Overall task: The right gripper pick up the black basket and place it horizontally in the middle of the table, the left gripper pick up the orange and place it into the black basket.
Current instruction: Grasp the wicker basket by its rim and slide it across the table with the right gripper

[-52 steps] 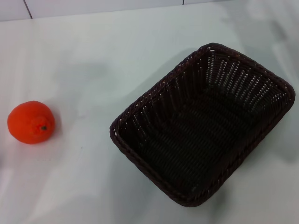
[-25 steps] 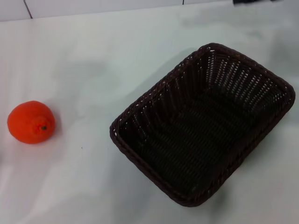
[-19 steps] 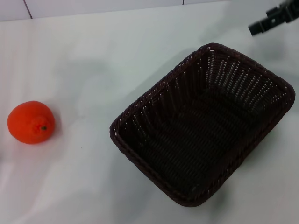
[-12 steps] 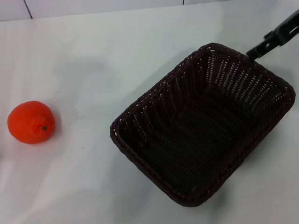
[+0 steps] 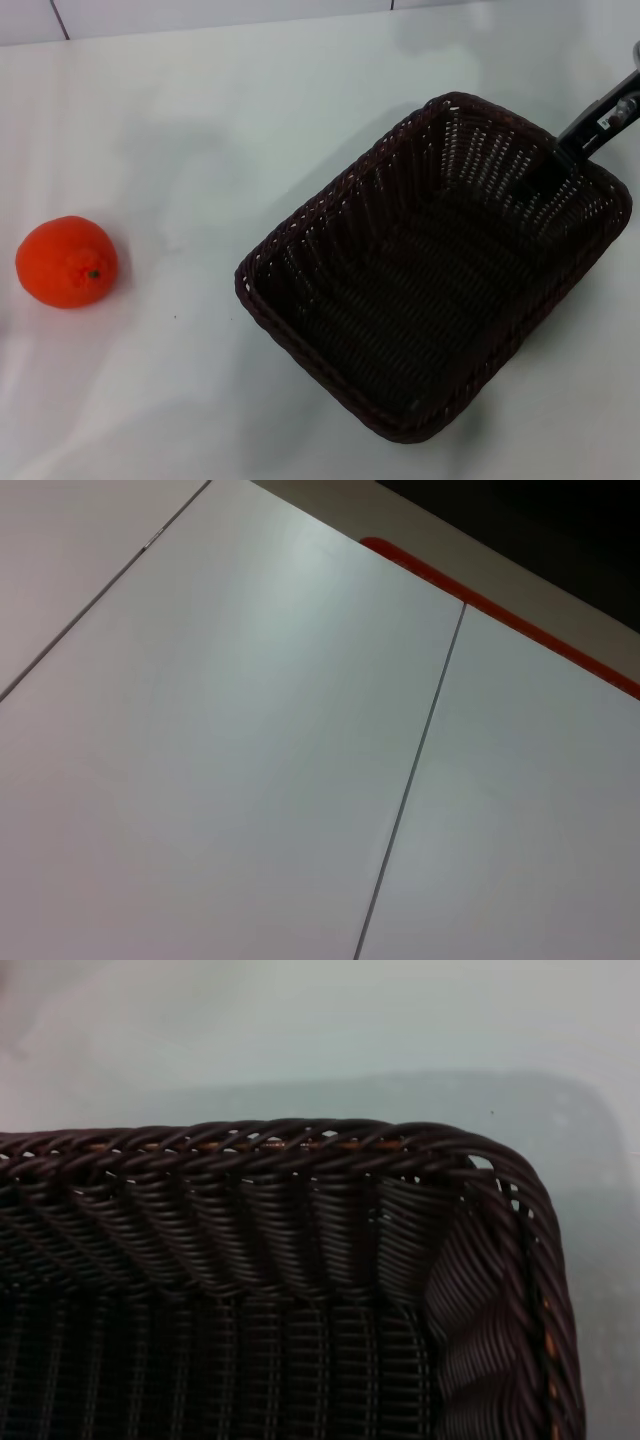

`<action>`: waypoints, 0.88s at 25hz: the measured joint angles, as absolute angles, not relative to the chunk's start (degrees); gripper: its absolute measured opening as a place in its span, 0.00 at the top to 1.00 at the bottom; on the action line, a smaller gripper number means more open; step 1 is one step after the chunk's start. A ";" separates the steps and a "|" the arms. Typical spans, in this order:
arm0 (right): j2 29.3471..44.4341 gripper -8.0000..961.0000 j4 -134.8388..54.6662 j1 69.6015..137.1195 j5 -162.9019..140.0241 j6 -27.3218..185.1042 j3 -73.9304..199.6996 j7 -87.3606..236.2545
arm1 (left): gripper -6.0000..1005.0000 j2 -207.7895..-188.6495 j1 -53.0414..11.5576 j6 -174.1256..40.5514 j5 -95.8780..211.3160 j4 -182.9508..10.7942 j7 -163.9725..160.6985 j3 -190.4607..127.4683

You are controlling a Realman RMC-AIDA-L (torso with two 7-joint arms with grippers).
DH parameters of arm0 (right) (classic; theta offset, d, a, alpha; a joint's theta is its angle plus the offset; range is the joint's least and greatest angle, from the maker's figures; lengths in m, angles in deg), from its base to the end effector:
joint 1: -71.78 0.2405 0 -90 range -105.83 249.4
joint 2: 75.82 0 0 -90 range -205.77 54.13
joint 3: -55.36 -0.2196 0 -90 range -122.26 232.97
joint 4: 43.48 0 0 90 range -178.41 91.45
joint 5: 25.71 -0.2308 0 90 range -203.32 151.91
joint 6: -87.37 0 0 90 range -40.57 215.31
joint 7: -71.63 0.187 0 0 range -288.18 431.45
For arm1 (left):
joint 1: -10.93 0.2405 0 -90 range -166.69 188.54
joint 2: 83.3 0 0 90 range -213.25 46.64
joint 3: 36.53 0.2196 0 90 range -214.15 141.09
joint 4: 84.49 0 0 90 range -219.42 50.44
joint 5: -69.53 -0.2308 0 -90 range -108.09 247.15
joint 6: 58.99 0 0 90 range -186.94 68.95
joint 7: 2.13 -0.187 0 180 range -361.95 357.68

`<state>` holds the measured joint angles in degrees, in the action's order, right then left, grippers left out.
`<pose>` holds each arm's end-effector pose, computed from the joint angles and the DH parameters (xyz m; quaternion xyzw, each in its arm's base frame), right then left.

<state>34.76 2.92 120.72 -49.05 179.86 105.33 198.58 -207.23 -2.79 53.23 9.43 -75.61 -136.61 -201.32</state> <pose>0.2384 0.3963 0.0385 0.3850 0.8972 0.1245 0.1767 -0.2888 0.2493 0.0925 -0.5277 -0.1600 -0.6182 0.5602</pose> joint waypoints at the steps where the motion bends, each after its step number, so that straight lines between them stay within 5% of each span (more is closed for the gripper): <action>1: 34.76 0.30 2.94 120.63 -49.03 179.78 105.26 198.60 | 0.20 -207.23 -2.84 53.20 9.43 -75.61 -136.61 -201.32; 2: 34.76 0.38 2.99 120.54 -49.02 179.72 105.21 198.65 | 0.20 -207.23 -2.87 53.18 9.43 -75.61 -136.61 -201.32; 15: 33.85 0.72 3.01 119.65 -49.60 184.87 97.15 199.34 | 0.20 -207.23 -2.60 53.37 9.41 -75.61 -136.51 -201.32; 18: 32.83 0.84 2.27 118.71 -51.32 186.06 91.10 199.32 | 0.20 -207.23 -2.46 53.84 9.41 -75.61 -136.29 -201.32; 22: 30.30 0.85 -3.67 117.11 -57.15 185.93 85.52 199.32 | 0.20 -207.23 -2.59 53.78 9.41 -75.61 -136.28 -201.32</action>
<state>30.30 -3.67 117.11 -57.15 185.93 85.52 199.32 -207.23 -2.59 53.78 9.41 -75.61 -136.28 -201.32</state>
